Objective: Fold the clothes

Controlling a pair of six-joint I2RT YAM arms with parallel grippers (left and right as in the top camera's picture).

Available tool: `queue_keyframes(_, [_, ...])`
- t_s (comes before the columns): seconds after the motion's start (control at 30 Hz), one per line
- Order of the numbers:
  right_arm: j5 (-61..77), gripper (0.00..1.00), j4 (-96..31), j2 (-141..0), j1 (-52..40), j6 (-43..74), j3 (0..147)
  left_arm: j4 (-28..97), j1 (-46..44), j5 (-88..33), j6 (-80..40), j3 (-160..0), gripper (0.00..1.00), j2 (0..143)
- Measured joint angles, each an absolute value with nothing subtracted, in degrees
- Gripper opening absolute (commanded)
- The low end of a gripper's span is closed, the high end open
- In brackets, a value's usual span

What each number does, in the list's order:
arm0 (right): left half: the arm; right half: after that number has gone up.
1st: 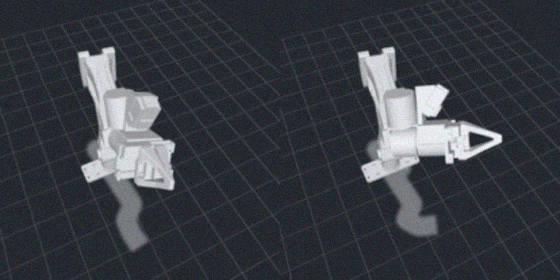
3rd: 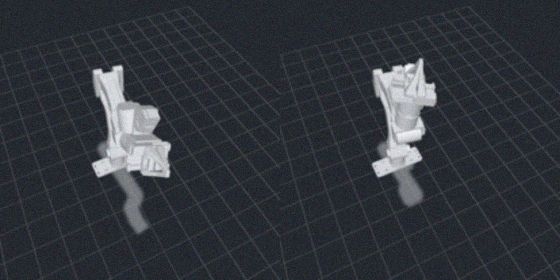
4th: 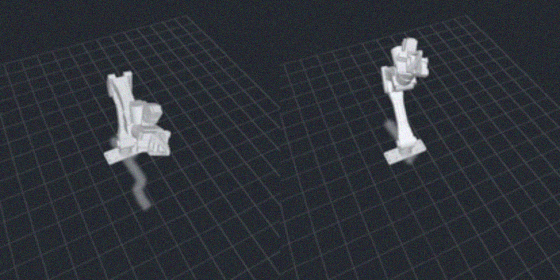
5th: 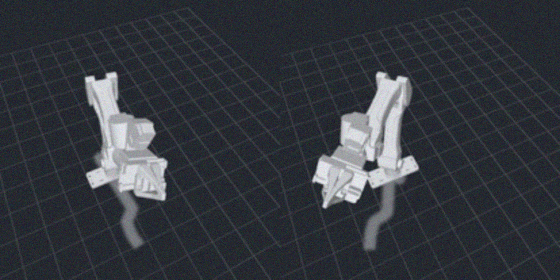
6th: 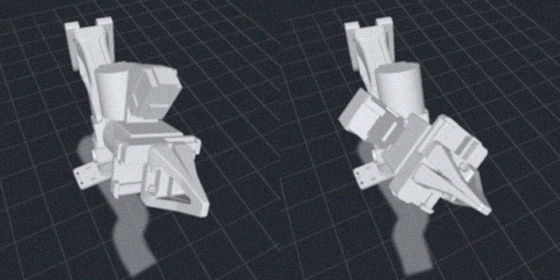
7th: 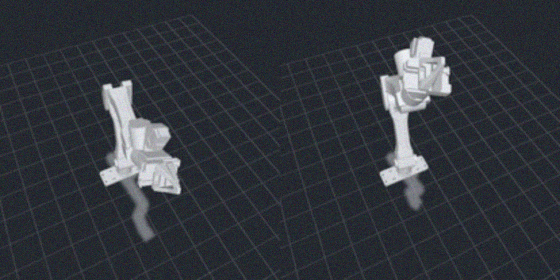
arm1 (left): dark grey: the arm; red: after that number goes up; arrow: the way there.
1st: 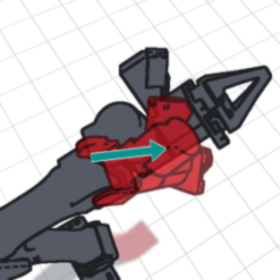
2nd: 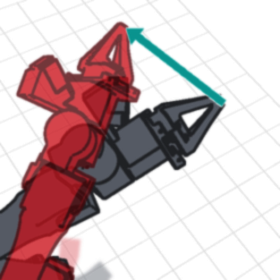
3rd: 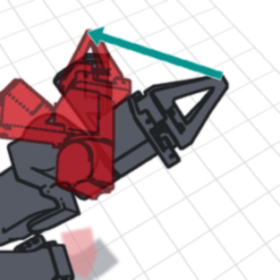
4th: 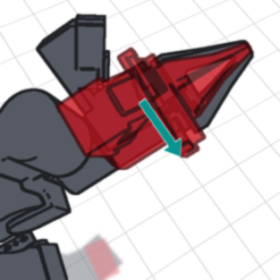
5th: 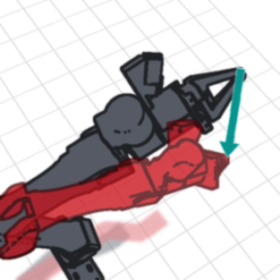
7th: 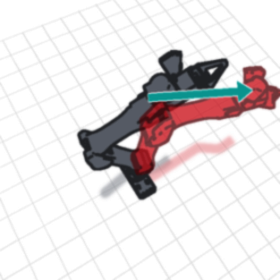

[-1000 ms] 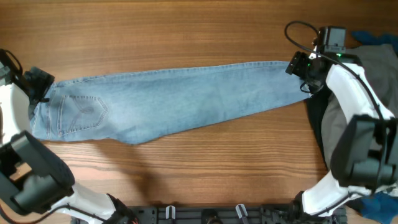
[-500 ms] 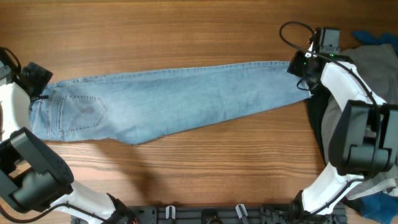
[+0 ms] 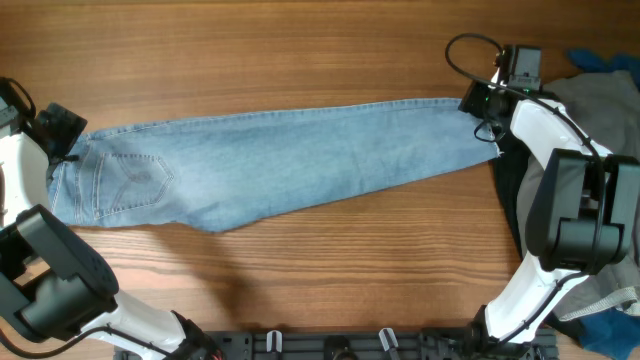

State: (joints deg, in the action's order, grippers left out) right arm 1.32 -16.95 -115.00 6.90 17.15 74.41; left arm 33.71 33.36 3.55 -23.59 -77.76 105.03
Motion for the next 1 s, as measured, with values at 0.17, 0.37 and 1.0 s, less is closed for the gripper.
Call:
queue_keyframes(0.17, [1.21, 0.52, -15.77, -115.0, 6.9, 13.28, 74.41, 33.91, 33.36, 3.55, -23.57, -77.76, 0.96, 105.03])
queue_keyframes(0.37, [0.75, 0.5, -16.25, -115.07, 6.9, 8.67, 74.41, 33.91, 33.36, 3.55, -23.57, -77.76, 0.96, 105.03])
queue_keyframes(1.0, [-1.76, 0.04, -17.28, -117.78, 6.9, 4.64, 74.41, 34.7, 33.36, 3.55, -23.57, -77.76, 0.96, 105.03])
